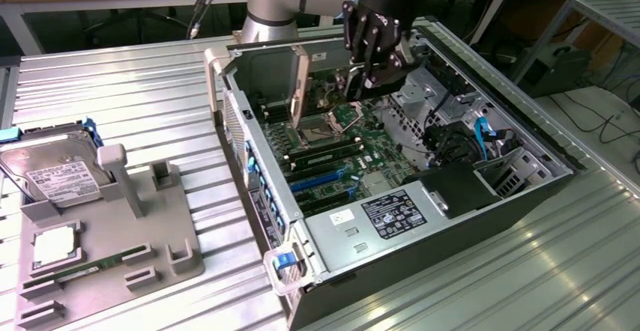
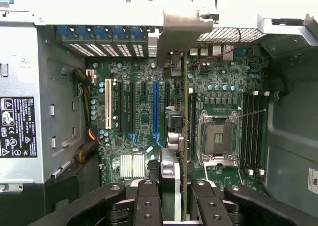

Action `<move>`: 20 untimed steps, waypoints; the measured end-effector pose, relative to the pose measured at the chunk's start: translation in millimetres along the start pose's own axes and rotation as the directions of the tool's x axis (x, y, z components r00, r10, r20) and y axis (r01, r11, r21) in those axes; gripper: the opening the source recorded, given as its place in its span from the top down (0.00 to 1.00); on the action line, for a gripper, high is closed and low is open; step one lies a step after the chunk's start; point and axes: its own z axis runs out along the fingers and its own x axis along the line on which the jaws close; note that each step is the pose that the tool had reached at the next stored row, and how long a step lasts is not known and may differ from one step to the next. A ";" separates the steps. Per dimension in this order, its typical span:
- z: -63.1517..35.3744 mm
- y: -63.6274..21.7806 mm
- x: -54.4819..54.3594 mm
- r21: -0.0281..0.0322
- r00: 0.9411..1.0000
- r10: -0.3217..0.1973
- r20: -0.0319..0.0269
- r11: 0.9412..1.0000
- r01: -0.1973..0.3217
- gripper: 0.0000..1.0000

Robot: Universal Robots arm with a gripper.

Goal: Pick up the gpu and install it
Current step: 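Insert the gpu into the slot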

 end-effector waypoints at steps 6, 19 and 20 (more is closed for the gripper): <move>9.3 4.2 -1.1 0.000 1.000 0.000 0.000 1.000 0.000 0.72; 30.6 10.5 -8.8 0.000 1.000 0.000 -0.001 1.000 0.000 0.72; 31.8 10.5 -8.7 0.000 1.000 0.000 -0.001 1.000 0.000 0.72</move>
